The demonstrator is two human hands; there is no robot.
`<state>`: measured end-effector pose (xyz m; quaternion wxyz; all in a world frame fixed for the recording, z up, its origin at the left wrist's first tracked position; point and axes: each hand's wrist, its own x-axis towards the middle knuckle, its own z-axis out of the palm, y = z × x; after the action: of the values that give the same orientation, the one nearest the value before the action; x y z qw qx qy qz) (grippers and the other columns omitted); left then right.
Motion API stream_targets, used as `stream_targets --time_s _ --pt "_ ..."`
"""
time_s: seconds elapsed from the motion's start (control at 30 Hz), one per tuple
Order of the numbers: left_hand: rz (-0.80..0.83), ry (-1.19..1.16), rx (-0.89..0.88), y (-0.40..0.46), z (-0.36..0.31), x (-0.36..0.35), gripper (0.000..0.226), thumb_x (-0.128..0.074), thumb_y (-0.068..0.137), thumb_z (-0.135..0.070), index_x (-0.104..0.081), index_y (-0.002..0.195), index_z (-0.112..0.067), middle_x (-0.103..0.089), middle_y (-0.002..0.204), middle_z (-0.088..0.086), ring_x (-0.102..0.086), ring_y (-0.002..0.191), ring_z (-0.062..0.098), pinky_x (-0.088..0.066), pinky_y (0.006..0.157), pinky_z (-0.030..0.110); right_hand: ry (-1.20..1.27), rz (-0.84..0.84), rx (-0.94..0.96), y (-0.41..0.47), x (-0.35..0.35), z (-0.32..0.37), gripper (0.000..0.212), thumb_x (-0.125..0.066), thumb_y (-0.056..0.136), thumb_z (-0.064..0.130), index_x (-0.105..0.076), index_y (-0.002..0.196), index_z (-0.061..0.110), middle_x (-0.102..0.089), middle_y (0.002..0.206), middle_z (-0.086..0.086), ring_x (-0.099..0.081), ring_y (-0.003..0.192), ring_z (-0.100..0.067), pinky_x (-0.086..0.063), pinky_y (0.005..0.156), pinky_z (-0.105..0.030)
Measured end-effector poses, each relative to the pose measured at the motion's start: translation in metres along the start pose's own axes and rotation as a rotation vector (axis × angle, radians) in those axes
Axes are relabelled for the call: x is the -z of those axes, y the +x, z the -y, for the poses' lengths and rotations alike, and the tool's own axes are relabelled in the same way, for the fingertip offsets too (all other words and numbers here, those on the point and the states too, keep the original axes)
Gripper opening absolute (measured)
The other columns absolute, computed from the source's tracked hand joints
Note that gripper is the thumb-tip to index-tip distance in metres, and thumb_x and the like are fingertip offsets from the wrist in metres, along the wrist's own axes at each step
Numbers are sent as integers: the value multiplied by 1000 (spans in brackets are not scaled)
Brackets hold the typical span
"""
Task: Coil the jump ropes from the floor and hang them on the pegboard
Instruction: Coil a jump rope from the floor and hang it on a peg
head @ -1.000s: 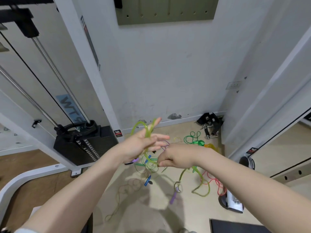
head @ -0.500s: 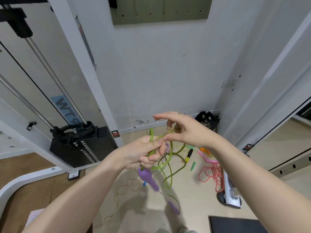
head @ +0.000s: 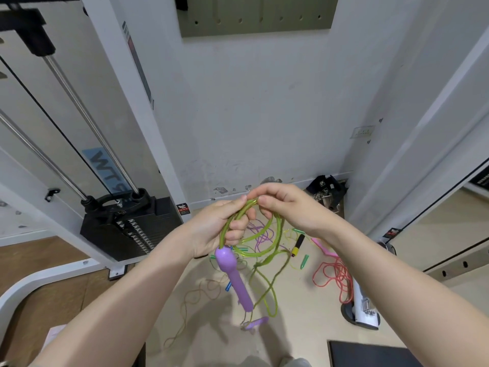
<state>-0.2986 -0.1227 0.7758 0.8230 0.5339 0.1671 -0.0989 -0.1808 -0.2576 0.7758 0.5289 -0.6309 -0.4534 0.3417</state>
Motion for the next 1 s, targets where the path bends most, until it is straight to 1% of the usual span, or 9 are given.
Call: stream_targets --time_s 0.2,0.37,0.43,0.5,0.57,0.7,0.77,0.87,1.0 --pt "49 -177 -21 -5 -6 0 26 -46 80 -34 -54 71 -11 -24 30 -11 -21 21 -1 -12 32 6 -187 -172 65 11 -2 1 17 -58 90 11 -54 80 25 -55 64 5 -45 54 -3 -38 56 -18" --pt "-14 -499 -234 2 -1 11 30 -59 71 -37 -52 49 -17 -46 37 -3 -61 46 14 -51 43 20 160 -24 -164 7 15 -25 64 -40 75 75 -53 67 12 -45 58 -9 -41 50 -14 -38 54 -20" --pt "85 -641 -270 4 9 33 28 -65 77 -27 -57 57 -10 -71 72 16 -71 79 31 -59 67 32 148 5 -216 1 25 -44 60 -49 70 74 -52 62 15 -47 55 -4 -43 54 -17 -39 62 -21" --pt "159 -714 -311 1 14 45 34 -45 96 -24 -60 81 4 -57 123 30 -58 113 40 -48 96 41 69 8 -277 -8 30 -61 34 -61 74 48 -53 62 17 -54 57 4 -48 63 -18 -36 69 -26" --pt "155 -783 -398 -3 16 62 40 -27 102 -26 -53 103 4 -44 137 29 -52 121 38 -41 103 39 -64 -2 -373 -13 32 -77 20 -65 77 26 -51 64 21 -56 60 9 -52 68 -12 -36 75 -27" --pt "259 -919 -377 -7 21 85 33 -36 101 -21 -53 112 4 -51 134 23 -57 61 16 -51 61 27 -813 -29 -543 -15 40 -92 36 -50 92 40 -39 62 25 -49 62 9 -48 75 -12 -16 104 -35" --pt "99 -856 -397 -8 22 87 26 -70 82 -15 -58 99 0 -59 127 16 -38 38 5 -41 38 17 -912 49 -559 -13 36 -85 32 -46 94 42 -40 69 23 -50 73 1 -46 80 -19 -30 85 -30" --pt "-203 -720 -478 -9 20 79 76 -94 41 -18 -53 104 -6 -68 114 6 -33 27 4 -27 28 12 -817 59 -509 -8 26 -77 24 -47 95 35 -50 78 18 -52 75 3 -47 76 -18 -32 67 -28" --pt "-517 -811 -519 -5 15 80 8 -43 97 -14 -49 100 -11 -54 132 7 -34 32 2 -29 33 13 -209 -102 -387 -11 26 -80 41 -59 90 23 -48 50 21 -36 46 12 -31 47 -4 -26 53 -23"
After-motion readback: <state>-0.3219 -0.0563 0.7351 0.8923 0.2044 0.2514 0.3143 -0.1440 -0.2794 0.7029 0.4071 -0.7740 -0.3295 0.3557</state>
